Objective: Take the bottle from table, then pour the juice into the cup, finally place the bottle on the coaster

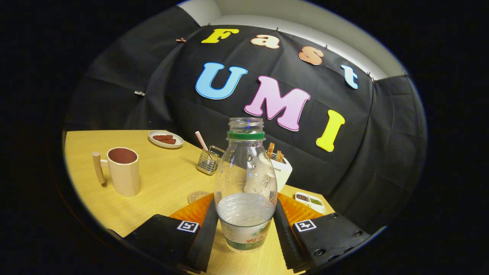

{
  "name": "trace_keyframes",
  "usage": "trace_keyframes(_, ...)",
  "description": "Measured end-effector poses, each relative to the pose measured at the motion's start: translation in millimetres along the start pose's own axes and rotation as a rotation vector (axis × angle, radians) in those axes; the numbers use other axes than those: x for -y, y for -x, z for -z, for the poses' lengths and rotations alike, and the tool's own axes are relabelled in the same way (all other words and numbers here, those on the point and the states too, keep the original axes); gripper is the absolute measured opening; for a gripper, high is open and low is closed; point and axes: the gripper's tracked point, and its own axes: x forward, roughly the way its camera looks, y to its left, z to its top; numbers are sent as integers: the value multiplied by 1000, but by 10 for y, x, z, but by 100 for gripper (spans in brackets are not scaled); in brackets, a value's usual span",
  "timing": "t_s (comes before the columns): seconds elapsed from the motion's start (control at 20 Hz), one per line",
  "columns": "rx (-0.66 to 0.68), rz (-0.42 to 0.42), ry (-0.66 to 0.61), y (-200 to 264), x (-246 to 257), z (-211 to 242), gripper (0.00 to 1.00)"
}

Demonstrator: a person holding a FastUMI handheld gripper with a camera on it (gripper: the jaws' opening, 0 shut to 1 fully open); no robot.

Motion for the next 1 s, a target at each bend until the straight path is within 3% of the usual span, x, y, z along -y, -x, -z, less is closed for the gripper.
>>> trace_keyframes(1.0, 99, -80, 548, -421, -852, -429, 75)
